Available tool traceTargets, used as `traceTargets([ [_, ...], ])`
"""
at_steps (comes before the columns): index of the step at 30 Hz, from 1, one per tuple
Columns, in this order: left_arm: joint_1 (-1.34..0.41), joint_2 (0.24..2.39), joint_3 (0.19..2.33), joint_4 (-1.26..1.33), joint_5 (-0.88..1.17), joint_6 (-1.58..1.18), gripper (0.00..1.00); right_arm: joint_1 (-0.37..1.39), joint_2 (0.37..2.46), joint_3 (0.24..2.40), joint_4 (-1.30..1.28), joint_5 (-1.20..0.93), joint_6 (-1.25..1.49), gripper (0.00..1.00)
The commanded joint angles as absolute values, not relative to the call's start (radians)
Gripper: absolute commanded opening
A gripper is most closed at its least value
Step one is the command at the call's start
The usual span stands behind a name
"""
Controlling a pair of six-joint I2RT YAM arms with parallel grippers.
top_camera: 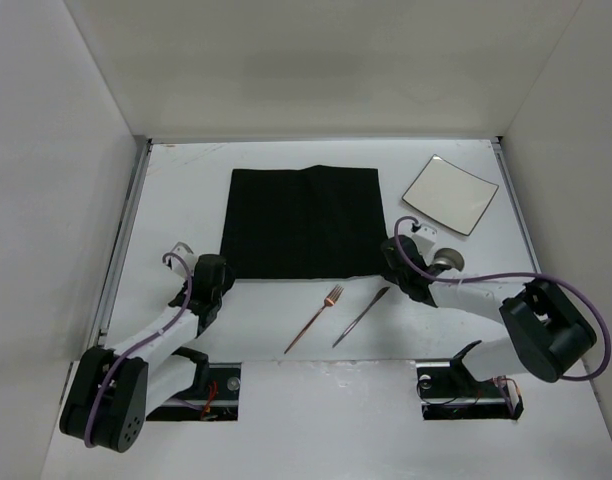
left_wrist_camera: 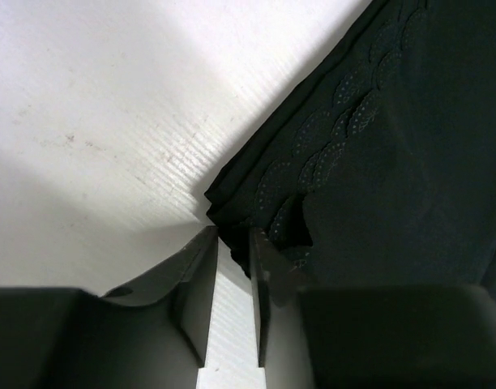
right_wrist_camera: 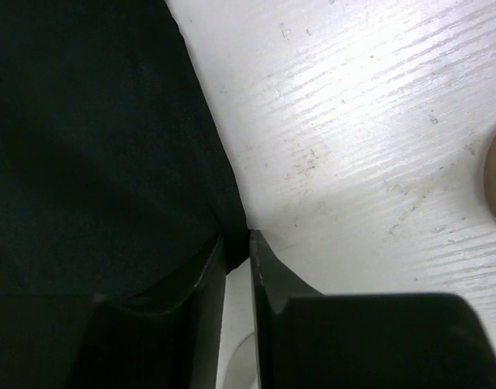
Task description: Set the dinner table for one person
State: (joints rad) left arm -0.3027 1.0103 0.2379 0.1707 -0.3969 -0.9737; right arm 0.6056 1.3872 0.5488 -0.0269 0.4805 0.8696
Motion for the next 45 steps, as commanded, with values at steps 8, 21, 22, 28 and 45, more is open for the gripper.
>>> traceTargets([
  [8, -0.292, 1.014, 0.183, 0.267, -0.379, -0.96, 0.04, 0.619, 1.284, 0.488, -0.002, 0.492, 0.94, 0.1],
  [21, -0.303, 0.782, 0.155, 0.058, -0.345, -0.979, 0.02, 0.633, 1.099, 0.407, -0.038, 0.483, 0.97, 0.31],
  [22, -0.304, 0.772, 0.158, 0.048, -0.345, -0.979, 0.03, 0.628, 1.085, 0.405, -0.041, 0.477, 0.963, 0.41],
  [28, -0.329, 0.649, 0.225, -0.026, -0.363, -0.933, 0.28, 0.633, 0.899, 0.469, -0.095, 0.433, 0.859, 0.66],
  [45, -0.64, 0.898, 0.379, 0.32, -0.509, -0.821, 0.4, -0.048, 0.978, 0.706, -0.017, 0.189, 0.713, 0.18],
])
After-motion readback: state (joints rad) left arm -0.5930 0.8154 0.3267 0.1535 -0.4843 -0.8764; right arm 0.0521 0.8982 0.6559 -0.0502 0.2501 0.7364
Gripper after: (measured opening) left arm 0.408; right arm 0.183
